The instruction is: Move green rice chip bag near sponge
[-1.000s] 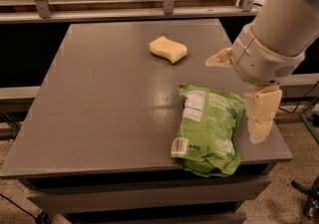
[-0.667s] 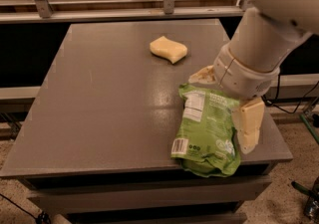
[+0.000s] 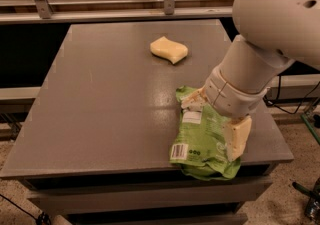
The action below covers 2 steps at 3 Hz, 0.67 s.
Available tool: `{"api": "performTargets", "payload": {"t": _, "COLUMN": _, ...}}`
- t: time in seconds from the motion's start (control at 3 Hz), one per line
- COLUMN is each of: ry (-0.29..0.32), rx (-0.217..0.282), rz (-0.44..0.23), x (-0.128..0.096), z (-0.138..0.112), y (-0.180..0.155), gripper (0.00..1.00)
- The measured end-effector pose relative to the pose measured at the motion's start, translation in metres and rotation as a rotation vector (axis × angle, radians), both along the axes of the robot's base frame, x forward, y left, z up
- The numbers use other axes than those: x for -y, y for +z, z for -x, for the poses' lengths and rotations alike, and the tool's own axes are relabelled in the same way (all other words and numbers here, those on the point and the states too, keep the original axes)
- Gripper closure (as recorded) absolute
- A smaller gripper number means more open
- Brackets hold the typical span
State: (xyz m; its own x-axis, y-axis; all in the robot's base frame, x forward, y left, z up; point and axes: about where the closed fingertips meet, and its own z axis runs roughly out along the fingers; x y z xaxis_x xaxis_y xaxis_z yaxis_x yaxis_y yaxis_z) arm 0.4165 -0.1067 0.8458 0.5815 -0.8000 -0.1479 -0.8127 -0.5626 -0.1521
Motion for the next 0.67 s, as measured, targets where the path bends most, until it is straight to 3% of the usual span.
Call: {"api": "performTargets", "payload": {"t": 0.67, "ry": 0.003, "rx": -0.001, "rz": -0.004, "x": -0.0002, "z": 0.0003, "y": 0.0004, "gripper": 0.87}}
